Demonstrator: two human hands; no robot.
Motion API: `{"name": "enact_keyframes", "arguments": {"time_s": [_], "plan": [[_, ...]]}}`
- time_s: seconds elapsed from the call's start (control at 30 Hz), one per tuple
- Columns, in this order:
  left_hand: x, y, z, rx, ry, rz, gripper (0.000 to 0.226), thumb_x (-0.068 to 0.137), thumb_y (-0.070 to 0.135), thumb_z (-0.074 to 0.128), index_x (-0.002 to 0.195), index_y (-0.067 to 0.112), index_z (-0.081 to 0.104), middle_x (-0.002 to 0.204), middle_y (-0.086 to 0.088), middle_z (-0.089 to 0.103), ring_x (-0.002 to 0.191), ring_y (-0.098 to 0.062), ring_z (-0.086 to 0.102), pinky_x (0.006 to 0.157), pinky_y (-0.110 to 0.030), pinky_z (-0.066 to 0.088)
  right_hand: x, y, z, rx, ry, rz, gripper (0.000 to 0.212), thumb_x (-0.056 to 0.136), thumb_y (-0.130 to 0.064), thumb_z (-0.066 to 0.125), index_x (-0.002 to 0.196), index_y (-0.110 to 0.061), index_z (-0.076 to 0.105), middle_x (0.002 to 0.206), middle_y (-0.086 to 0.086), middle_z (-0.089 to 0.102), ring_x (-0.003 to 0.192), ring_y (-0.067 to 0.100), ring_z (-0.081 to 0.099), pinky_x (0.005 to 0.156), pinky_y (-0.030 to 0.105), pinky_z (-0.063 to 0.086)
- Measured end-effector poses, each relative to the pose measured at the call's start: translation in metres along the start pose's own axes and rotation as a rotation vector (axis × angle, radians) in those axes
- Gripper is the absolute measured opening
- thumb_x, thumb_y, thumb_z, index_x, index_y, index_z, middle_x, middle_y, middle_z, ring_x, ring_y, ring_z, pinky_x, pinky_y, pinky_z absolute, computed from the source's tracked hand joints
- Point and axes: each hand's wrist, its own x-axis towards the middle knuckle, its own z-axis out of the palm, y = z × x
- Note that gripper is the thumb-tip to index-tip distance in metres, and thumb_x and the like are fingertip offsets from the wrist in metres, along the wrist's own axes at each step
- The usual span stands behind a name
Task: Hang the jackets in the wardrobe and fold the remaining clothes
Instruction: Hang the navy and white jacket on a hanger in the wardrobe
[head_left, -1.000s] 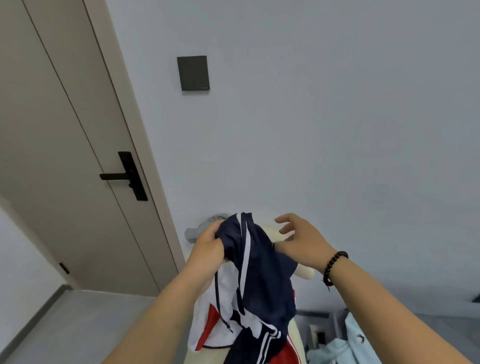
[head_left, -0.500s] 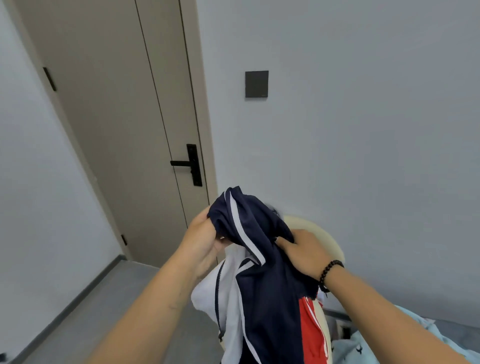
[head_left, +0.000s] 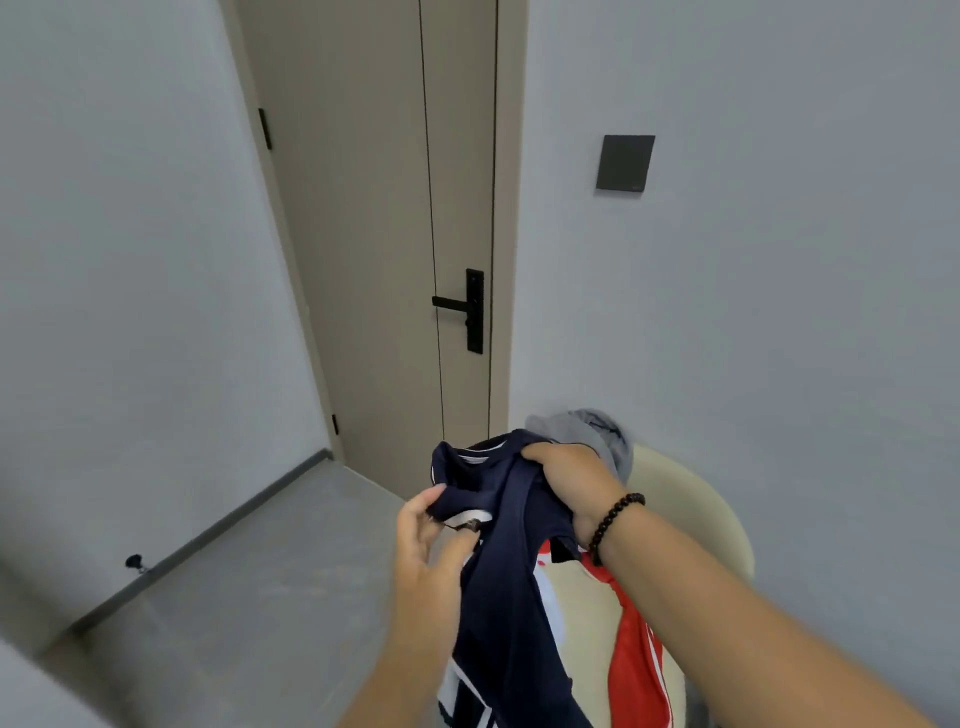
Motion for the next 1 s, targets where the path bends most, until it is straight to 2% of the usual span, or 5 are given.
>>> {"name": "enact_keyframes", "arguments": {"time_s": [0.17,0.4,0.7,0.8,1.0], "plan": [[-0.019,-0.022,0.006,0.351,-0.147,0.112,0.113,0.061,0.035,0.088,0.146,0.050,0.015,0.140,0.024,0.030,0.122,0.004,0.048,0.089,-0.022,0.053,-0.014,-0.013,0.010,-0.043,-0.277,0.123,0.026,0.078,-0.007,0.063,0.103,-0.001,0.065,0.094,0.017,0.067,0.078,0.030,0.063,0.067,0.034,0.053],[-0.020,-0.027,-0.048,0.431,0.317,0.041,0.075,0.075,-0.011,0.064,0.138,0.025,0.044,0.125,-0.002,0.058,0.108,-0.018,0.062,0.090,-0.043,0.055,-0.030,-0.017,0.043,-0.055,-0.479,0.119,0.011,0.082,-0.003,0.060,0.093,-0.001,0.062,0.081,0.016,0.063,0.061,0.026,0.060,0.054,0.028,0.052],[-0.081,-0.006,-0.083,0.504,0.494,0.208,0.062,0.089,0.037,0.049,0.144,0.046,0.022,0.154,0.025,0.018,0.137,0.013,0.017,0.111,-0.017,0.020,-0.073,-0.027,0.127,0.018,-0.720,0.169,0.012,0.090,-0.005,0.056,0.078,-0.006,0.058,0.070,0.010,0.053,0.059,0.021,0.052,0.053,0.029,0.051],[-0.099,-0.007,-0.088,0.451,0.444,0.285,0.062,0.088,0.063,0.049,0.143,0.040,0.033,0.140,0.030,0.041,0.129,0.008,0.040,0.100,-0.009,0.037,-0.090,-0.021,0.152,-0.001,-0.767,0.188,0.015,0.091,-0.005,0.055,0.077,-0.007,0.057,0.070,0.010,0.053,0.060,0.021,0.052,0.058,0.033,0.049],[-0.129,0.011,-0.155,0.387,0.603,0.037,0.041,0.101,0.015,0.045,0.079,0.043,0.066,0.062,0.006,0.058,0.053,-0.005,0.049,0.048,-0.012,0.037,-0.127,-0.008,0.200,-0.057,-0.838,0.127,0.003,0.086,0.000,0.061,0.085,-0.002,0.062,0.073,0.013,0.058,0.052,0.022,0.060,0.045,0.028,0.051]]}}
